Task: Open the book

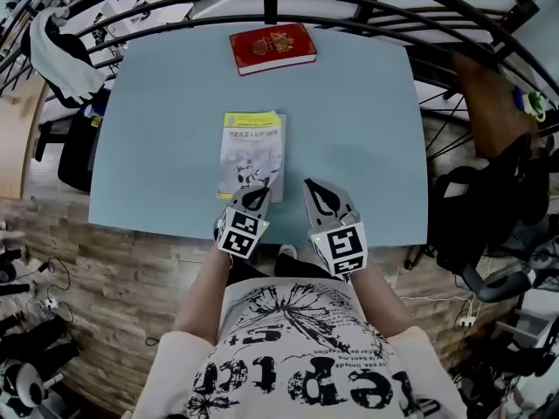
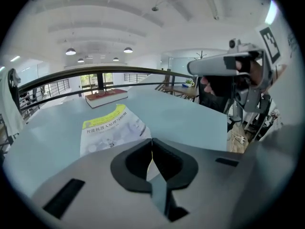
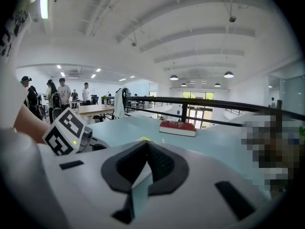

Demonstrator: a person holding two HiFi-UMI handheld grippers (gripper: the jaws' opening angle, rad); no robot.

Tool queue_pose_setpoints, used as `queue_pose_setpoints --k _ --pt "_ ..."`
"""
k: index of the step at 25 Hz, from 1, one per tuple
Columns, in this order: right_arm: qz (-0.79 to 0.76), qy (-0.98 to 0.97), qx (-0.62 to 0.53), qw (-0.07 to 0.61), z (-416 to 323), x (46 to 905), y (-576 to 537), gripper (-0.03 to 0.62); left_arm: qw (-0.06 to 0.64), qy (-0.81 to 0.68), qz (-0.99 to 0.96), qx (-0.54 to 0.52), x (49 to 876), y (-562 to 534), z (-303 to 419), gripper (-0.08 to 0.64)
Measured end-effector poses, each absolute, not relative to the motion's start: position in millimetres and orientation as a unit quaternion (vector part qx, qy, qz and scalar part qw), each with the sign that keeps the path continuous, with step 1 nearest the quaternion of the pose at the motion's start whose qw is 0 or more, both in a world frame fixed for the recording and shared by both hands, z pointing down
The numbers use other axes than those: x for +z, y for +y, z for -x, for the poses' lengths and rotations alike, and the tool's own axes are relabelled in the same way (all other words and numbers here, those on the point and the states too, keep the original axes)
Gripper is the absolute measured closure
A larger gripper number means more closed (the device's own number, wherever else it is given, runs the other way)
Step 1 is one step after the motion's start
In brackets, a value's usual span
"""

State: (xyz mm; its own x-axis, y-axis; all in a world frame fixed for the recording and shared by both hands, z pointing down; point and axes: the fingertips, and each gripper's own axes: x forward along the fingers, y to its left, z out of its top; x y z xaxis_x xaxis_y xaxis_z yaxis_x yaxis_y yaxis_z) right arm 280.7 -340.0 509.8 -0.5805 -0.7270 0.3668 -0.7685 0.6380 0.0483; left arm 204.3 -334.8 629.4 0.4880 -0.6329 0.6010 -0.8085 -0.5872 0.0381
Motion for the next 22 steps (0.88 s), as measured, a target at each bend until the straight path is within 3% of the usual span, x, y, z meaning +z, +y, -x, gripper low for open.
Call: queue_pose_setpoints --k 4,15,22 --pt "-0.426 -0.885 0.056 0.178 -246.4 505.5 -336.2 0.581 0.127 -0.445 -0.853 0.243 598.4 -335.0 -163.3 0.54" --pt "-0.44 -0.879 0.049 0.175 -130.0 496.2 -318.0 0.581 0.161 -0.491 -0.843 0.149 546.0 -322.1 -20.1 0.538" --pt "-0.444 -0.877 0.047 0.181 -71.6 499.4 -310.6 0.581 0.17 -0.516 -0.821 0.176 567.3 -315.8 63.7 0.537"
